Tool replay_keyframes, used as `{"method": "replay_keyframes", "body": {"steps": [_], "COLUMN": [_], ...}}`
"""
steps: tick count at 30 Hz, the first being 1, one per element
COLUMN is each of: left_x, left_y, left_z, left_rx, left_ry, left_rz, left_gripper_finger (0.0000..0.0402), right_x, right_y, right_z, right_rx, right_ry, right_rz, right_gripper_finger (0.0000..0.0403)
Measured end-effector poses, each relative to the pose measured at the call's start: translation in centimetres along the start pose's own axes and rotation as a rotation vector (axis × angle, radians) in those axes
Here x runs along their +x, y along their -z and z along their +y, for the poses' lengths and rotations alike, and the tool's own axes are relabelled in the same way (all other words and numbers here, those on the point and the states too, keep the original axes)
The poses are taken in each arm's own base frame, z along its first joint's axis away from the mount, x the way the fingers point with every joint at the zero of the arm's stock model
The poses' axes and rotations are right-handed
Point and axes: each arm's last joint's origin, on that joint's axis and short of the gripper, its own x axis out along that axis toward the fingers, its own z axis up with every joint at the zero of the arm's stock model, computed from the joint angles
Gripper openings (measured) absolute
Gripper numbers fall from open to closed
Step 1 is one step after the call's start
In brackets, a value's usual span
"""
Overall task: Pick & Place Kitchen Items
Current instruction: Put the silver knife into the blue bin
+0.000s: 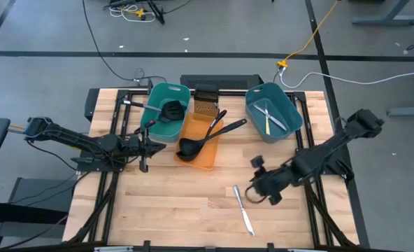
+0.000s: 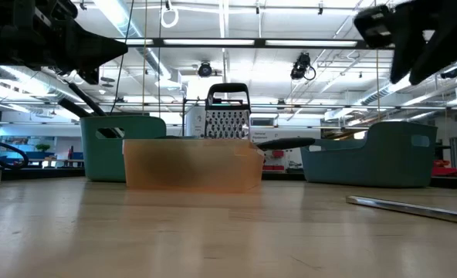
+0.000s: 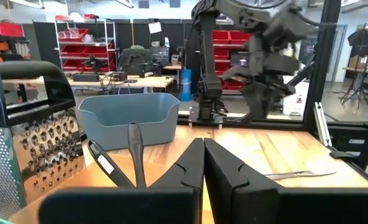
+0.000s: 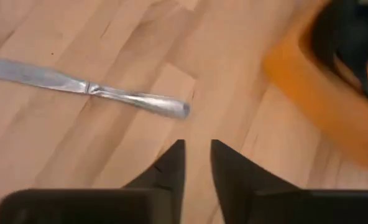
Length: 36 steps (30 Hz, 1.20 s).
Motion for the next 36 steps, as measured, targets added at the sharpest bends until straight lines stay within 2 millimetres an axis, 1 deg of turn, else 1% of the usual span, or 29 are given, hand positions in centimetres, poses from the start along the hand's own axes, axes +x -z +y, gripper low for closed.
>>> {"method": "replay_keyframes", "body": {"steps": [4,6,10,14,20,24,29,36], "left_x": [0.0,0.0,0.0,0.0,0.0,0.0,0.0,0.0], "left_y": [0.1,0.1,0.2,0.2,0.2,0.2,0.2,0.2], "left_z": [0.0,0.0,0.0,0.0,0.0,0.0,0.0,0.0], "left_rx": [-0.018,-0.018,-0.015,-0.013,-0.012,-0.008,-0.006,-0.006], "left_ry": [0.0,0.0,0.0,0.0,0.0,0.0,0.0,0.0], "left_rz": [0.006,0.01,0.016,0.02,0.021,0.021,0.02,0.02], "left_gripper_finger": [0.0008,0.0009,0.0013,0.001,0.0009,0.0013,0.0011,0.0012], "right_x": [1.2,2.0,4.1,6.3,8.6,9.4,10.1,10.5], "right_y": [-2.7,-3.7,-4.9,-5.1,-5.0,-4.9,-5.2,-4.7], "right_z": [0.2,0.4,0.5,0.4,1.1,1.4,1.8,2.1], "right_rx": [-0.187,-0.282,-0.383,-0.478,-0.641,-0.706,-0.773,-0.801], "right_ry": [-0.013,-0.031,-0.04,-0.073,-0.162,-0.189,-0.234,-0.301], "right_rz": [0.015,0.022,0.074,0.164,0.18,0.183,0.12,0.131], "right_gripper_finger": [0.0146,0.0173,0.0208,0.0214,0.021,0.021,0.021,0.021]}}
